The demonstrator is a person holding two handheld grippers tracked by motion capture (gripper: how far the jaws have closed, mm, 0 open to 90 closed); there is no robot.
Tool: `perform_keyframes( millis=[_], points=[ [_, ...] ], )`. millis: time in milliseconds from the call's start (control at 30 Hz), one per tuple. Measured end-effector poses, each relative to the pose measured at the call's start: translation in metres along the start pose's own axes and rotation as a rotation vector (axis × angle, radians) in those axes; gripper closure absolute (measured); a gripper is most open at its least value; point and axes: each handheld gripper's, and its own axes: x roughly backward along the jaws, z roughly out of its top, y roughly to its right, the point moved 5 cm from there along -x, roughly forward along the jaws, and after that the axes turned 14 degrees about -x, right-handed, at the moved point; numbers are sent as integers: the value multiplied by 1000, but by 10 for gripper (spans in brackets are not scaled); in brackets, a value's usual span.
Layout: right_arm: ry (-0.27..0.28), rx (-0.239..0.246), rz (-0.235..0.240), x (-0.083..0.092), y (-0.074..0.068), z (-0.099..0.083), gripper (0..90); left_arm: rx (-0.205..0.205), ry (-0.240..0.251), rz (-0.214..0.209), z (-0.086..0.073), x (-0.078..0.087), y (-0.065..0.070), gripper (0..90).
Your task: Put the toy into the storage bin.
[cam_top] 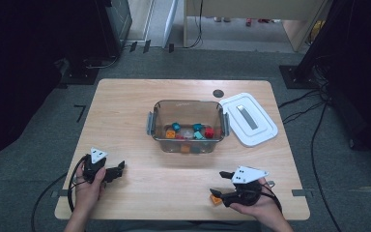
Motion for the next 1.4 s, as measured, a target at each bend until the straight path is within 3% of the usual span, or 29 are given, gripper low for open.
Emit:
perform_keyframes(
  millis=[367,567,967,1033,1167,1233,1400],
  points=[
    [-84,20,-13,-12,-6,-35,366,0,0,0,0,0,0,128],
    [-118,71,-42,-19,-7,-43,459,0,0,0,0,0,0,128],
    [-94,44,-29,-16,-7,-34,508,0,0,0,0,0,0,128],
    [-73,38,-27,-13,-6,-30,574,0,0,0,0,0,0,128],
    [-53,12,-38,-10,-1,-22,601,0,0,0,0,0,0,128],
    [-59,2,-56,-11,1,-23,593,0,0,0,0,0,0,128],
    [-72,7,-47,-16,-2,-26,530,0,0,0,0,0,0,128]
  ],
)
